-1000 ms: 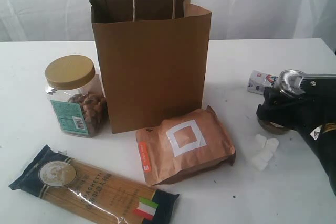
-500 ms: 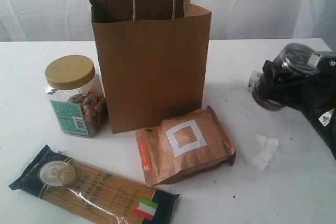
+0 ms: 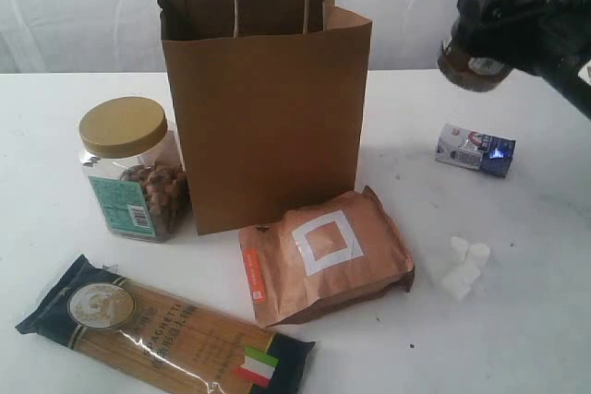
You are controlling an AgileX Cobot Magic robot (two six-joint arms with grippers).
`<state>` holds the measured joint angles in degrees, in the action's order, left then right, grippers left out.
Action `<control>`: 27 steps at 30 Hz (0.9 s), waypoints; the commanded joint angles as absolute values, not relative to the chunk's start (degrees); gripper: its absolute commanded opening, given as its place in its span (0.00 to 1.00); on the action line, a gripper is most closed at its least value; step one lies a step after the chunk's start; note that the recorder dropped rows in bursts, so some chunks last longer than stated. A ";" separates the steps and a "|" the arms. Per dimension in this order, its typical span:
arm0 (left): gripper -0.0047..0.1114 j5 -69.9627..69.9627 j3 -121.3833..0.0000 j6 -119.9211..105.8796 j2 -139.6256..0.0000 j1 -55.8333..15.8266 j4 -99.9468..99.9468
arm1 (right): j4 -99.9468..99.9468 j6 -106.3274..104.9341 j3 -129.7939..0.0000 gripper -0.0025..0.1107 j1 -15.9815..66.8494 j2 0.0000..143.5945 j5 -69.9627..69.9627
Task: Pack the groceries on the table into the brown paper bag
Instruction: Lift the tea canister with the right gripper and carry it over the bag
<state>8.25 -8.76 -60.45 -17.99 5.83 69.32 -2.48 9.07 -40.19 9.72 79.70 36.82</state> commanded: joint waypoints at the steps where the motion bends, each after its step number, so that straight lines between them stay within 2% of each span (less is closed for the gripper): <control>1: 0.04 8.61 -8.51 -60.35 -17.62 5.39 69.99 | -5.73 9.57 -47.41 0.02 9.53 78.84 36.26; 5: 0.04 8.61 -8.51 -60.35 -17.62 5.39 69.99 | -13.19 18.65 -54.24 0.02 9.53 79.80 31.44; 11: 0.04 8.61 -8.51 -60.35 -17.62 5.39 69.99 | -16.13 24.60 -59.29 0.02 9.53 80.81 31.96; 18: 0.04 8.61 -8.51 -60.35 -17.62 5.39 69.99 | -24.59 43.59 -61.91 0.02 9.64 86.79 43.37; 27: 0.04 8.61 -8.51 -60.35 -17.62 5.39 69.99 | -26.19 43.81 -68.79 0.02 12.76 95.67 48.09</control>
